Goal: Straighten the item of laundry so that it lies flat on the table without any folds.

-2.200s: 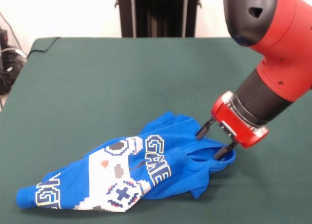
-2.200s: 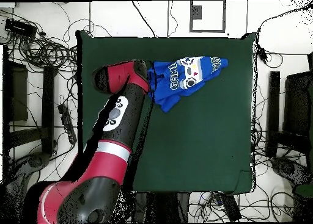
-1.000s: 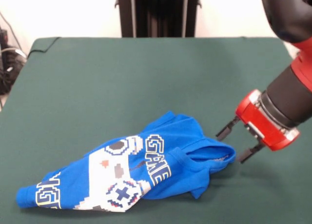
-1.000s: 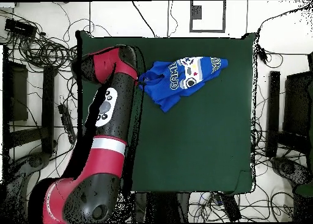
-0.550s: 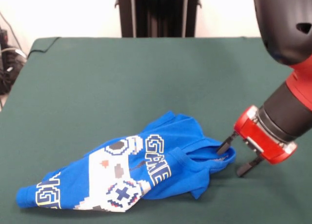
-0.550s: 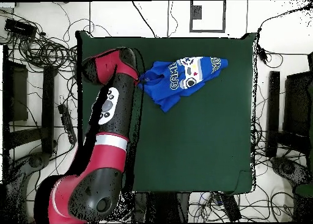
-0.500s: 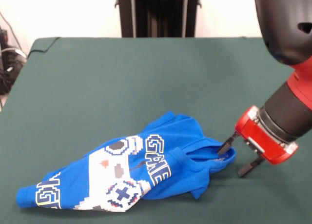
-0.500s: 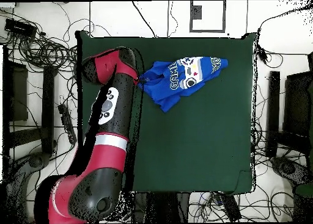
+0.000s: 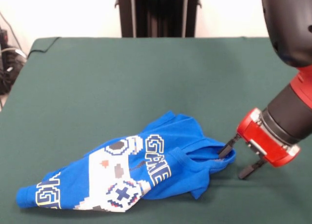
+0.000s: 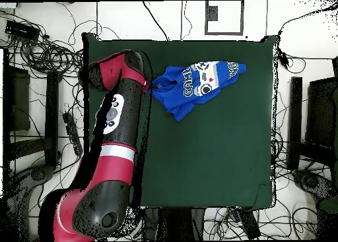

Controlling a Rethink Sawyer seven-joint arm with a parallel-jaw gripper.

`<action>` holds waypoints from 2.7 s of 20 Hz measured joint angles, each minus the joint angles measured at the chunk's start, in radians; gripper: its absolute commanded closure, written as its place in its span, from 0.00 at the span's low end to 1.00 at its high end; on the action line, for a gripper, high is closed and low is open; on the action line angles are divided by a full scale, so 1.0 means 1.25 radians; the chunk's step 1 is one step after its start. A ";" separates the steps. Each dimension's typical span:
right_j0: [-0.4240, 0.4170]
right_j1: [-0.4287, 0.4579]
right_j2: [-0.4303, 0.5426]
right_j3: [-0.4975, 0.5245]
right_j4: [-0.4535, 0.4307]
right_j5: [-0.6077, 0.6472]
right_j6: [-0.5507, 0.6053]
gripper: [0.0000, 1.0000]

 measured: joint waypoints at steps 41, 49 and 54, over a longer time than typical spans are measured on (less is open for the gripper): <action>0.049 -0.097 0.079 0.220 0.020 -0.178 0.008 1.00; -0.074 -0.280 0.354 0.514 0.136 -0.359 0.008 1.00; -0.245 -0.359 0.562 0.669 0.193 -0.421 0.007 1.00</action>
